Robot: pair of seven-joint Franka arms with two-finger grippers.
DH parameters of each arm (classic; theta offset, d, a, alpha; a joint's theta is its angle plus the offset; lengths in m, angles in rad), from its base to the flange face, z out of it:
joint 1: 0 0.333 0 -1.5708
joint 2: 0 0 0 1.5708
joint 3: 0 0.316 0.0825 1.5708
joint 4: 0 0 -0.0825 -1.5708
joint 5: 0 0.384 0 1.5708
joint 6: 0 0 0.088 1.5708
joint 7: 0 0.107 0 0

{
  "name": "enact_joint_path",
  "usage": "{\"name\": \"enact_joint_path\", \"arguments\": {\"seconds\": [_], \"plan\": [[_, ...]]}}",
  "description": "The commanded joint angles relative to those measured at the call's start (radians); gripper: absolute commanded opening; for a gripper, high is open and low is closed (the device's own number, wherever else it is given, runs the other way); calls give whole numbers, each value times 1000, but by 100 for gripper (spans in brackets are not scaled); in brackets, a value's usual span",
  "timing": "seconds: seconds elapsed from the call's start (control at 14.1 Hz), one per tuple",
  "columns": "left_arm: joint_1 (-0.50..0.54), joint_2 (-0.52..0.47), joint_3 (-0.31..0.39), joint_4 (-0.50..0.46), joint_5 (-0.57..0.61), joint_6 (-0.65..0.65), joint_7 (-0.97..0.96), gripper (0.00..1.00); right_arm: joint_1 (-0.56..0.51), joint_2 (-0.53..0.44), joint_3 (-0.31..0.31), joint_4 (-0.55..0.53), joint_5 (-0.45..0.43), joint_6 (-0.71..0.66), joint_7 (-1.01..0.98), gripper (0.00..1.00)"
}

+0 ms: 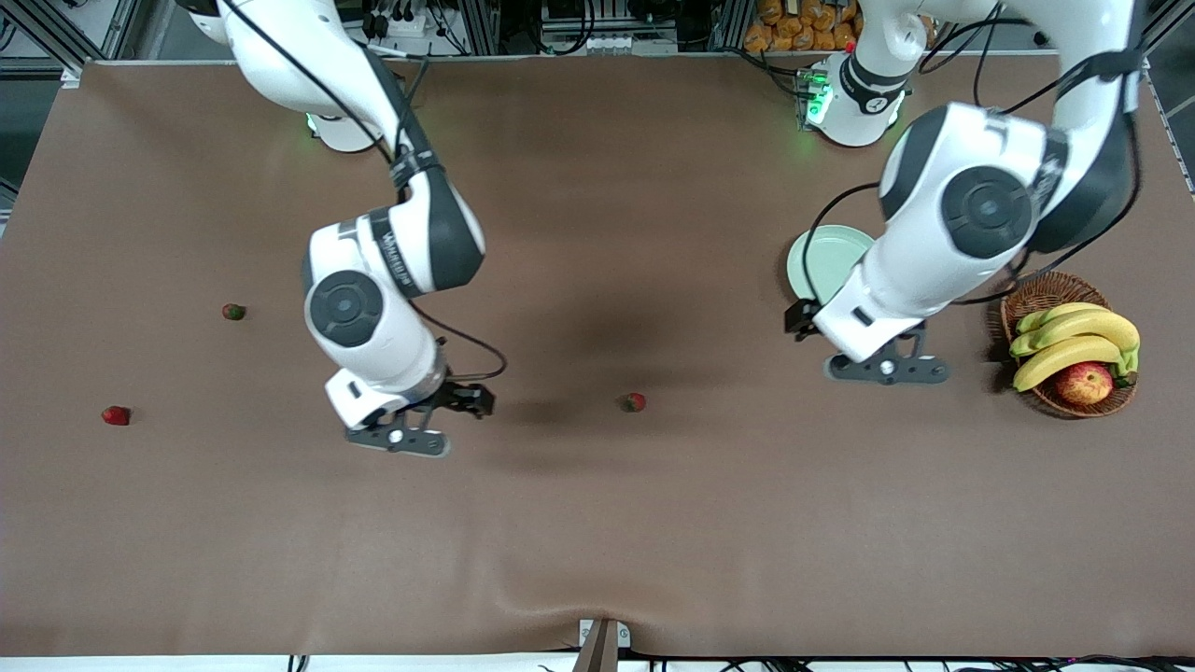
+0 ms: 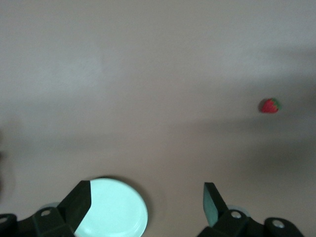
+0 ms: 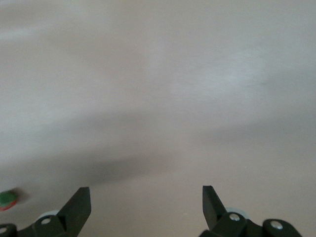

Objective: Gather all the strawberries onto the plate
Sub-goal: 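Set the strawberry down with the right gripper while the left gripper approaches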

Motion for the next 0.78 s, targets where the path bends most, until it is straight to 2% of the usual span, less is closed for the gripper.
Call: {"name": "enact_joint_path", "arguments": {"seconds": [0.0,0.35,0.57,0.71], "plan": [[-35,60,7,24,-26,80,-29,100,10,-119,-30,-172,-28,10,-17,100],[-92,172,8,70,-25,221,-29,100,-25,-171,-144,-318,-42,10,-178,100],[-116,226,8,79,-28,301,-32,100,-123,-219,-158,-437,-42,16,-285,100],[-132,260,8,79,-28,341,-20,100,-219,-220,-156,-458,-42,9,-389,100]]}}
